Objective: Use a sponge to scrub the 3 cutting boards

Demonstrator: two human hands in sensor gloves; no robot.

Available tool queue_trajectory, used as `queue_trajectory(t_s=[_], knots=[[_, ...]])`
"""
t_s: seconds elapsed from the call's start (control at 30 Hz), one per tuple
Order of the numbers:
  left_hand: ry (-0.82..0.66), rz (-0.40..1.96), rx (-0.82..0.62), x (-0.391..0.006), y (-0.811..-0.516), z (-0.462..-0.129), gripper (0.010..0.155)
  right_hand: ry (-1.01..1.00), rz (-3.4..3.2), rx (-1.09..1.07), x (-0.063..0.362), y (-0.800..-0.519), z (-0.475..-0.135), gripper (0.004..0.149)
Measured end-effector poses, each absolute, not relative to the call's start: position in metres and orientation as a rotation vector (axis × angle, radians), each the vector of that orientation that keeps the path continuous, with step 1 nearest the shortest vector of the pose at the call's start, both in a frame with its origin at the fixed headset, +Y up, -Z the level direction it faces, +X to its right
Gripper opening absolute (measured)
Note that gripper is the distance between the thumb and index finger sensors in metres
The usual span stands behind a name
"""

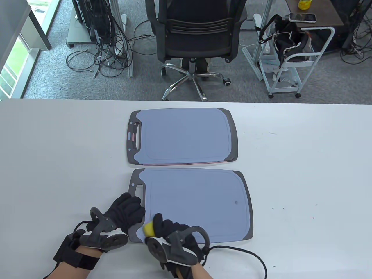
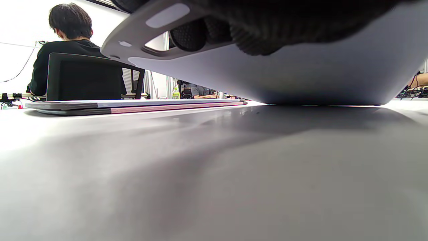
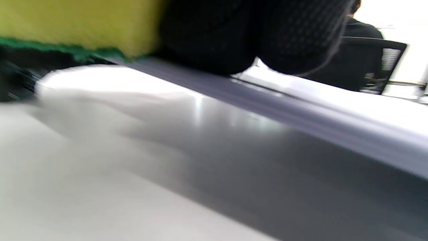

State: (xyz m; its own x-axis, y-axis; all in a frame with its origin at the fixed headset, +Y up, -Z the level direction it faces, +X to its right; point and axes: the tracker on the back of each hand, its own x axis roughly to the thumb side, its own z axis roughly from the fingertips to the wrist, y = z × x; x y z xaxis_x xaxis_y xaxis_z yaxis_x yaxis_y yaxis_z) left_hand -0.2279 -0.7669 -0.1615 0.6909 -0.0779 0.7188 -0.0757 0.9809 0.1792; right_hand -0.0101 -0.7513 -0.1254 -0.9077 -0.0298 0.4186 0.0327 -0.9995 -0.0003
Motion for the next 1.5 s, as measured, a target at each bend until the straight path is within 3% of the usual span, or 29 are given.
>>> queue_trajectory(t_s=[0.23, 0.4, 0.53, 0.67, 0.8, 1.0, 1.23, 1.5], knots=[[-0.804, 0.005, 0.191, -0.228, -0.767, -0.163, 0.042, -0.159, -3.060, -0.103, 0.151, -0.777, -0.133, 0.077], [-0.812, -0.019, 0.208, -0.229, -0.766, -0.164, 0.043, -0.251, -3.047, 0.182, 0.223, -0.784, -0.140, 0.075], [-0.900, -0.331, 0.335, -0.221, -0.769, -0.154, 0.067, -0.189, -2.906, 0.175, 0.243, -0.783, -0.146, 0.075], [-0.913, -0.349, 0.507, -0.222, -0.766, -0.151, 0.057, -0.184, -2.989, 0.201, 0.252, -0.781, -0.147, 0.075], [-0.901, -0.259, 0.616, -0.230, -0.740, -0.150, 0.051, -0.131, -3.111, 0.235, 0.258, -0.775, -0.146, 0.075], [-0.847, -0.272, 0.690, -0.244, -0.709, -0.153, 0.048, -0.133, -3.168, 0.263, 0.261, -0.774, -0.144, 0.075], [-0.934, -0.367, 0.765, -0.239, -0.681, -0.193, 0.049, -0.111, -3.195, 0.308, 0.266, -0.774, -0.141, 0.075], [-0.861, -0.366, 0.754, -0.232, -0.674, -0.268, 0.048, -0.117, -3.211, 0.363, 0.272, -0.773, -0.139, 0.075]])
